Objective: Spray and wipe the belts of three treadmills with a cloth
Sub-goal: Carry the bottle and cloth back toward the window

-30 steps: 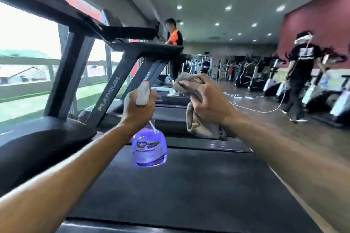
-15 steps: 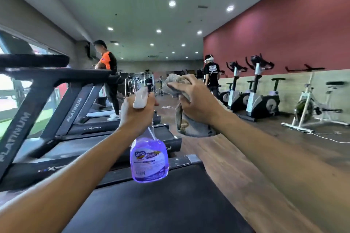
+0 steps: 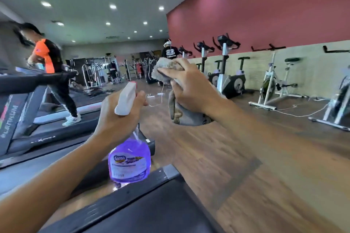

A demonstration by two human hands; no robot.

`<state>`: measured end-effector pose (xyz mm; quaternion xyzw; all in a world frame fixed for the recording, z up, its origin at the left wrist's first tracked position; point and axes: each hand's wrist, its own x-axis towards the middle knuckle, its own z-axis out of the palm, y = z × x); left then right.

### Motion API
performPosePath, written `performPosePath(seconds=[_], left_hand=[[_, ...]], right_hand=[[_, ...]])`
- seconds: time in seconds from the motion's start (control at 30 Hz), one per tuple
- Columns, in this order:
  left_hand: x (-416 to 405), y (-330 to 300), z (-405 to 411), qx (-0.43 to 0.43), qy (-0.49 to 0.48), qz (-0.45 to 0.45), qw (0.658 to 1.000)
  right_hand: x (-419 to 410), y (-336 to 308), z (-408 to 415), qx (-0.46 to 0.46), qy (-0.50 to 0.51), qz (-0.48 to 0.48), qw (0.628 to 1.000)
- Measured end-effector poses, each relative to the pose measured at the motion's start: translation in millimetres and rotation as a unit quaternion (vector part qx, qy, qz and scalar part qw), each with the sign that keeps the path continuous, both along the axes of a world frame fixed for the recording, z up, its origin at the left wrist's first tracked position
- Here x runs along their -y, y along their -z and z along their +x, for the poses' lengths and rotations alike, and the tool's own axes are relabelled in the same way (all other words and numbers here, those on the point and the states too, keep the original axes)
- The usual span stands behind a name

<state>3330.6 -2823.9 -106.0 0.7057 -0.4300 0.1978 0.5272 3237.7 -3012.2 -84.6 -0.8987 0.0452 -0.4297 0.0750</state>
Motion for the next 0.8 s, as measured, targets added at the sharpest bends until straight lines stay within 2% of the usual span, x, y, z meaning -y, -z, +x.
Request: performPosePath(seconds=[0.2, 0.33, 0.43, 0.6, 0.7, 0.8], left_hand=[[122, -174, -47, -0.005, 0.089, 0.052, 0.995], [219, -294, -122, 0.013, 0.169, 0.037, 0.985], [297, -366, -193, -0.032, 0.218, 0.011, 0.975], [418, -416, -313, -0.105, 0.313, -0.004, 0.944], [488, -426, -398, -0.103, 0.369, 0.009, 0.923], [543, -426, -482, -0.056, 0.416, 0.023, 0.907]], right_hand=[[124, -169, -102, -0.023, 0.094, -0.003, 0.995], [203, -285, -203, -0.016, 0.171, -0.012, 0.985], [260, -347, -289, -0.015, 0.226, 0.015, 0.974], [335, -385, -427, -0.073, 0.323, 0.007, 0.943], [372, -394, -519, -0.079, 0.371, 0.000, 0.925], [399, -394, -612, -0.061, 0.432, 0.001, 0.900]])
